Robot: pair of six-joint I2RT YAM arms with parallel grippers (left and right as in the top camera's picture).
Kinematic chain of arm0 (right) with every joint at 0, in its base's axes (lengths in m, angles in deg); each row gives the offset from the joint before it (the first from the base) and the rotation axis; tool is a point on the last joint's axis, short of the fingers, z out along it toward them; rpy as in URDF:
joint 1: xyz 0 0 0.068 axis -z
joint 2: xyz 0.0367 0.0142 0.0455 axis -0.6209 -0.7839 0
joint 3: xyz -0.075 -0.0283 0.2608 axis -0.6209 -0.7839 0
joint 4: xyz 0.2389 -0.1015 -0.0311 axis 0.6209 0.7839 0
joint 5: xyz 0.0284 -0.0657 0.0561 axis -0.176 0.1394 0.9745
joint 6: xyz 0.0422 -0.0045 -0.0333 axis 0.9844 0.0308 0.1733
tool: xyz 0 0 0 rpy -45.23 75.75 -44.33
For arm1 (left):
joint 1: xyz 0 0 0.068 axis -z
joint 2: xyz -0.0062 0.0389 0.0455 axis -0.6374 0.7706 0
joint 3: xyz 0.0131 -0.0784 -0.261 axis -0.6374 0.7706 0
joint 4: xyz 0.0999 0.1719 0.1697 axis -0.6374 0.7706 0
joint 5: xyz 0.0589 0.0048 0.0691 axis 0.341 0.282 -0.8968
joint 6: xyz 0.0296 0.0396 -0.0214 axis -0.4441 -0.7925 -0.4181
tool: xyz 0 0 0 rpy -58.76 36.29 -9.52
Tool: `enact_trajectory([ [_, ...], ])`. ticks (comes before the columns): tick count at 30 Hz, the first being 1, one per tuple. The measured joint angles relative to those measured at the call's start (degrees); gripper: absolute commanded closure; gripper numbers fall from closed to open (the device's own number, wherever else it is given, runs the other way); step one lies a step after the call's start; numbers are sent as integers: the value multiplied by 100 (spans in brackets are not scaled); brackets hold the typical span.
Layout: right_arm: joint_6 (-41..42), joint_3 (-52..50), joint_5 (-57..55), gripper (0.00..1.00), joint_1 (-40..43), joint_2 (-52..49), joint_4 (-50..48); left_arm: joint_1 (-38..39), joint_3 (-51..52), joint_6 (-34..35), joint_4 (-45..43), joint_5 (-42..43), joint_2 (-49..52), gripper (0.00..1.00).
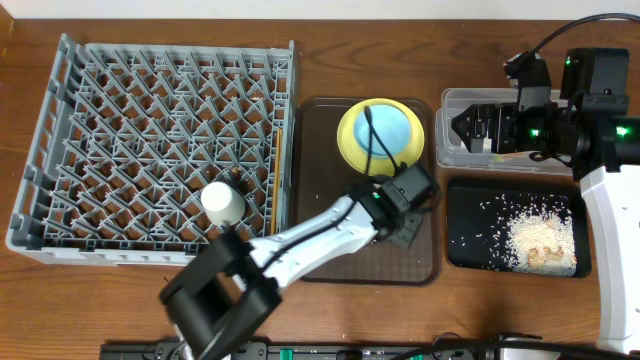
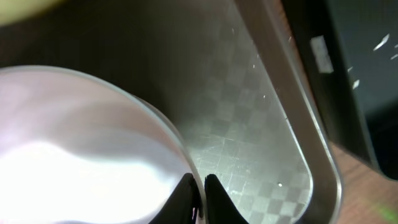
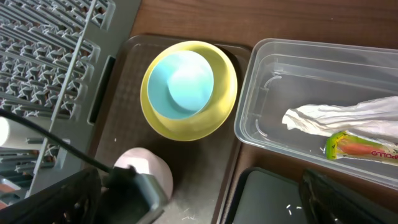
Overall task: Sort waste into correct bins and load items into the dishwasher
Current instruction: 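Reach the left gripper to the white bowl on the brown tray and grasp it, then carry the white bowl into the dish rack and release it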
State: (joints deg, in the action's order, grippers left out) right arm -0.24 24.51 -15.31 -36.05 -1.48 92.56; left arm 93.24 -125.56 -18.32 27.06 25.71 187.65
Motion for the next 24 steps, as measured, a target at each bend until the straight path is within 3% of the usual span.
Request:
enact_trajectory([
  [9, 0, 0, -2, 1, 0, 0, 0, -1008, 4, 68, 20, 302, -1967, 92],
  [14, 0, 0, 0, 1, 0, 0, 0, -2098, 4, 120, -146, 1062, -2660, 92],
  [18, -2, 0, -2, 1, 0, 0, -2, -3346, 7, 442, -804, 2481, -2721, 92],
  [24, 0, 0, -15, 1, 0, 0, 0, -5230, 13, 1620, -2903, 4933, -2159, 93],
])
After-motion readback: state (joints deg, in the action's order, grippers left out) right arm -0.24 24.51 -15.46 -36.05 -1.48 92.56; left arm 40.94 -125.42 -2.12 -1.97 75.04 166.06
